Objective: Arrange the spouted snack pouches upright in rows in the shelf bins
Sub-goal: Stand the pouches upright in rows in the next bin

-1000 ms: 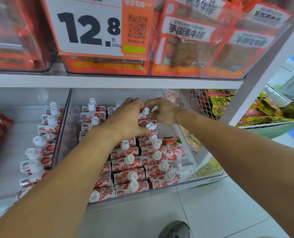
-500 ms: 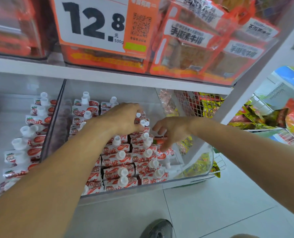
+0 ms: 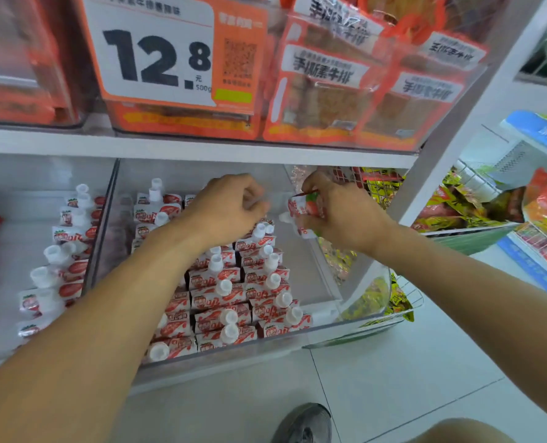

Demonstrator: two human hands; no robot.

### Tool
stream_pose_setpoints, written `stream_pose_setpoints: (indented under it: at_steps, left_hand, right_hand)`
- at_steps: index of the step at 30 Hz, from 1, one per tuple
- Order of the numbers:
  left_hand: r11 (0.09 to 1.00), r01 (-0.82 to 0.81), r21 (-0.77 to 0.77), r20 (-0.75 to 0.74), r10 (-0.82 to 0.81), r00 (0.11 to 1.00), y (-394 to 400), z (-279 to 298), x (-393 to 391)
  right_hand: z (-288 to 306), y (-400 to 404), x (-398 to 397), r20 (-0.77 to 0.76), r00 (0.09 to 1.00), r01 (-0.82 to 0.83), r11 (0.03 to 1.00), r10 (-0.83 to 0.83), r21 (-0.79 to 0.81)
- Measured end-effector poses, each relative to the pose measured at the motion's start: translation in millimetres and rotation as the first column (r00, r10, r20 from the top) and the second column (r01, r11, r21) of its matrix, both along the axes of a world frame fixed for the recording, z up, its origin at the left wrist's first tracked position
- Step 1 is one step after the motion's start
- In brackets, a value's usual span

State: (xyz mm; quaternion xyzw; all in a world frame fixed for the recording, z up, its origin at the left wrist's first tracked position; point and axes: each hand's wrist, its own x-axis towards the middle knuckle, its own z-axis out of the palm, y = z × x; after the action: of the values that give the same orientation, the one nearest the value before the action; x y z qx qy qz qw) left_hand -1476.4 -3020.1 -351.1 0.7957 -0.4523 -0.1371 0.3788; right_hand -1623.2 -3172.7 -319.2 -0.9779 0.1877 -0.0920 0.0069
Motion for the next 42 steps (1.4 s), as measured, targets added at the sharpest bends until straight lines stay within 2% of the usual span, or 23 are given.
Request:
stream_pose_setpoints:
  at_steps: [1,2,3,4,5,6,7,9,11,12,15,17,18,20,22,24,26,32,36,39,42]
  left_hand:
    - [1.0,-0.009,-0.01,-0.014,0.009,1.0,0.8,1.7,-1.2]
    - [1.0,-0.011,0.007,-0.032,0.011,0.999,1.1,2.1,-1.5]
    - [0.999,0.002,0.032,-0.064,0.0,0.998,1.2,1.8,-0.8]
    - [0.998,0.03,0.053,-0.127,-0.023,0.992,1.7,2.3,-1.1]
    - [0.997,0.058,0.052,-0.196,-0.046,0.98,1.7,2.7,-2.5]
    - [0.997,0.07,0.034,-0.251,-0.059,0.966,0.8,2.6,-4.2]
    - [0.998,0.057,-0.007,-0.294,-0.056,0.954,-0.7,0.8,-4.1]
    - [0.995,-0.03,-0.099,-0.341,-0.005,0.94,-1.7,0.5,-4.6]
    - [0.985,-0.089,-0.15,-0.309,0.039,0.95,-1.7,2.7,-2.6]
    - [0.983,-0.08,-0.165,-0.264,0.034,0.964,-1.5,4.5,-2.6]
    - [0.976,-0.033,-0.216,-0.138,0.002,0.99,-3.2,7.3,-3.4]
    - [0.982,-0.038,-0.187,-0.072,0.025,0.997,-4.5,6.4,-3.1]
    - [0.993,-0.036,-0.116,-0.03,0.033,0.999,-3.9,5.9,-3.4]
    - [0.997,-0.002,0.076,0.045,-0.002,0.999,-0.4,2.5,-2.5]
    - [0.975,0.063,0.212,0.071,-0.08,0.994,4.9,-0.4,-5.7]
    - [0.957,0.1,0.273,0.1,-0.132,0.986,7.8,-4.4,-8.2]
    - [0.959,0.085,0.271,0.142,-0.128,0.982,9.3,-9.0,-7.3]
    - [0.969,0.011,0.245,0.269,-0.079,0.96,8.3,-17.8,-4.6]
    - [0.976,-0.042,0.212,0.259,-0.014,0.966,7.1,-15.8,-7.5]
    - [0.973,-0.063,0.222,0.227,0.011,0.974,8.7,-12.4,-8.9]
    - [0.983,-0.07,0.169,0.202,0.035,0.979,9.8,-9.9,-4.3]
  right_hand:
    - [-4.6,2.7,0.1,0.109,0.992,0.055,0.991,-0.068,0.123]
    - [-9.1,7.9,0.5,0.212,0.961,0.1,0.938,-0.177,0.331]
    - [-14.5,15.1,1.2,0.297,0.905,0.079,0.806,-0.305,0.587]
    - [-19.8,23.7,3.0,0.341,0.826,-0.015,0.587,-0.449,0.809]
    - [-23.8,33.0,5.3,0.319,0.762,-0.121,0.36,-0.563,0.925]
    - [-27.2,40.1,8.3,0.285,0.732,-0.189,0.217,-0.619,0.958]
    - [-30.7,43.7,10.8,0.275,0.732,-0.204,0.184,-0.624,0.961]
    - [-35.5,41.7,13.4,0.288,0.786,-0.175,0.25,-0.547,0.952]
    - [-31.5,30.8,12.1,0.28,0.855,-0.133,0.338,-0.437,0.932]
    - [-27.1,24.9,10.5,0.272,0.884,-0.108,0.399,-0.38,0.91]
    - [-17.1,10.7,11.0,0.282,0.933,-0.056,0.68,-0.226,0.731]
    - [-20.5,3.4,18.7,0.335,0.912,-0.044,0.756,-0.236,0.653]
    - [-24.8,1.2,25.0,0.366,0.89,-0.034,0.762,-0.271,0.646]
    - [-35.3,-1.0,40.0,0.409,0.842,-0.057,0.698,-0.35,0.714]
    - [-46.7,-1.3,56.6,0.382,0.853,-0.077,0.638,-0.356,0.766]
    - [-59.6,-4.5,72.5,0.319,0.887,-0.04,0.633,-0.334,0.773]
    - [-66.5,-9.4,82.4,0.279,0.898,-0.009,0.618,-0.341,0.786]
    - [-64.1,-16.7,83.9,0.178,0.955,0.066,0.756,-0.237,0.651]
    - [-63.1,-13.9,91.3,0.129,0.975,0.073,0.81,-0.18,0.582]
    - [-53.6,-18.5,89.2,-0.012,0.994,0.094,0.782,-0.11,0.617]
    - [-45.5,-21.8,78.5,-0.132,0.991,0.114,0.733,-0.032,0.671]
